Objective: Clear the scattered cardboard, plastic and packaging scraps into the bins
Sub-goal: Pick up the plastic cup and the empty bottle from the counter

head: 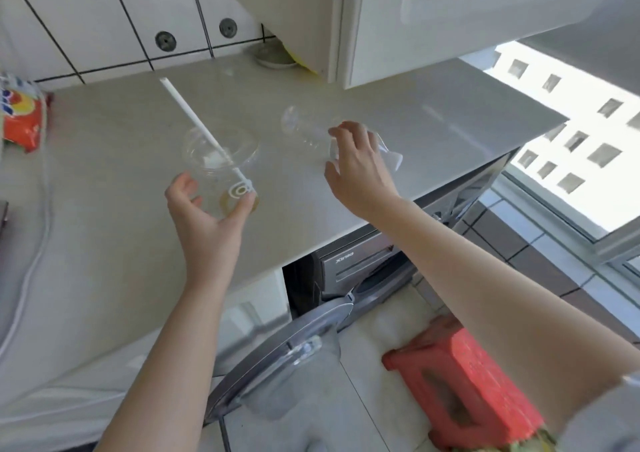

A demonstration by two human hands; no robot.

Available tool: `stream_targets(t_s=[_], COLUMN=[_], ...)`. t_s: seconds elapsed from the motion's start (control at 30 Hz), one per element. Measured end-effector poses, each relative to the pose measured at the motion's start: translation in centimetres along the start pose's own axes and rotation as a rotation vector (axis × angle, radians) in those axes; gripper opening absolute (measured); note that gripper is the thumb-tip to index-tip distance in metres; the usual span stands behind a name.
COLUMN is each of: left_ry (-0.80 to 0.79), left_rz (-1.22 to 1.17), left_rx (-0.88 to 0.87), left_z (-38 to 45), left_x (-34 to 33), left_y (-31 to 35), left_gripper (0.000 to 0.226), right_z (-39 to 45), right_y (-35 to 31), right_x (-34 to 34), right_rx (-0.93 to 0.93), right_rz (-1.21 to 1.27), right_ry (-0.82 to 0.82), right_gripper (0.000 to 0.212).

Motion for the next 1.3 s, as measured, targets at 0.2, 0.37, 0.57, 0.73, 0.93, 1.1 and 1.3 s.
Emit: stream_targets(t_s=[0.2, 0.37, 0.57, 0.73, 0.93, 1.1, 1.3], left_ry=[-0.083, -0.117, -0.106, -0.104, -0.187, -0.277, -0.478], left_rz=[-0.007, -0.018, 0.011, 0.0, -0.015, -0.078, -0.098], left_rx=[-0.014, -0.008, -0.013, -0.004, -0.013, 0.005, -0.089], left_z=[1.8, 2.5, 2.7, 1.7, -1.6, -6.4, -13.8], left_x=[-1.1, -1.8, -2.2, -1.9, -1.1, -1.4, -4.5], left_y=[-0.6, -0.5, -0.4, -0.2, 0.7, 3.2, 6.0], left_gripper=[0.089, 0.072, 0.057, 0.056, 0.055, 0.057, 0.06], right_z=[3.9, 4.7, 4.2, 2.7, -1.7, -8.3, -17.2], right_y=[2.0, 2.8, 1.8, 1.3, 0.9, 1.7, 5.0], right_x=[-1.4, -2.4, -2.1, -1.4, 1.5, 4.9, 9.0], right_rx=[-0.066, -0.138, -0.137, -0.135, -0.134, -0.192, -0.354], right_rz=[-0.216, -0.366, -0.407, -0.314, -0.163, -0.082, -0.042], right_ry=[-0.073, -0.1, -0.103, -0.13, -0.041, 0.012, 0.095], right_gripper=[0.068, 0.072, 0.067, 0.067, 0.075, 0.077, 0.073])
Point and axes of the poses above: each hand's wrist, its own z-axis towards the middle knuckle, its own x-axis out of the back of the hand, y = z × x, the point moved 1 cm from there along z, towards the middle knuckle, and after that the axes turned 13 degrees about z, right-handed, at the moved point
